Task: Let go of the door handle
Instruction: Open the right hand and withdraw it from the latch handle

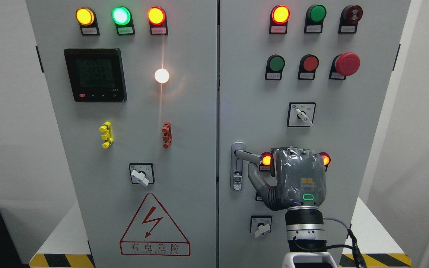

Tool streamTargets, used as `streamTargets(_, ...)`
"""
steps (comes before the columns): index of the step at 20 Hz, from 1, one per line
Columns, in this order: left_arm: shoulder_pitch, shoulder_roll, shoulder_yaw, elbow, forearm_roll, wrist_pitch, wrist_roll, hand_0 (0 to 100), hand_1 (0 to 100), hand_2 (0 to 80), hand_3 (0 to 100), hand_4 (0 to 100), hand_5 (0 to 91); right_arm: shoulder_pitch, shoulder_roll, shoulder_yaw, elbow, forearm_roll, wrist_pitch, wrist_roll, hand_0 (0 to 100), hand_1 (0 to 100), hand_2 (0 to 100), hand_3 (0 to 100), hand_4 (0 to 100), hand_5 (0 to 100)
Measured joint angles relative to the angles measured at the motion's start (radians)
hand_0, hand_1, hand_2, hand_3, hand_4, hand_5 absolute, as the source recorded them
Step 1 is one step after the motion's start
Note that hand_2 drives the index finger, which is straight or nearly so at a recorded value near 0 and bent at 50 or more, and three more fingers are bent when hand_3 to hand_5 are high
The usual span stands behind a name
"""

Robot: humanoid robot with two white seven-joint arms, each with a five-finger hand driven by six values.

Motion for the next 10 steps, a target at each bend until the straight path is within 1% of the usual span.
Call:
streamTargets(2,0.000,0.000,0.000,0.000,0.000,0.000,0.000,12,56,0.0,0,0,0.0,0.024,0.000,0.000,-0.010,-0.001,-0.004,0.006,45,40,88,100,100,99)
streamTargets(5,0.000,0.000,0.000,0.000,0.000,0.000,0.000,12,56,0.0,0,0,0.0,0.071,-0.001,0.001,-0.031,-0.002,-0.027,0.009,47,39,81,100,98,96)
streamTargets(6,0.000,0.000,0.000,0.000,0.000,0.000,0.000,12,56,0.0,0,0,0.0,0.088,-0.001,0.001,-0.039,-0.003,-0.034,0.006,47,39,78,100,97,95)
streamTargets(8,0.000,0.000,0.000,0.000,0.000,0.000,0.000,12,56,0.0,0,0,0.0,0.126,-0.002,0.002,-0.058,-0.003,-0.055,-0.015,47,39,74,100,94,91)
streamTargets(10,0.000,0.000,0.000,0.000,0.000,0.000,0.000,12,56,0.0,0,0,0.0,0.163,-0.002,0.002,-0.078,-0.004,-0.066,-0.024,47,38,68,100,90,87)
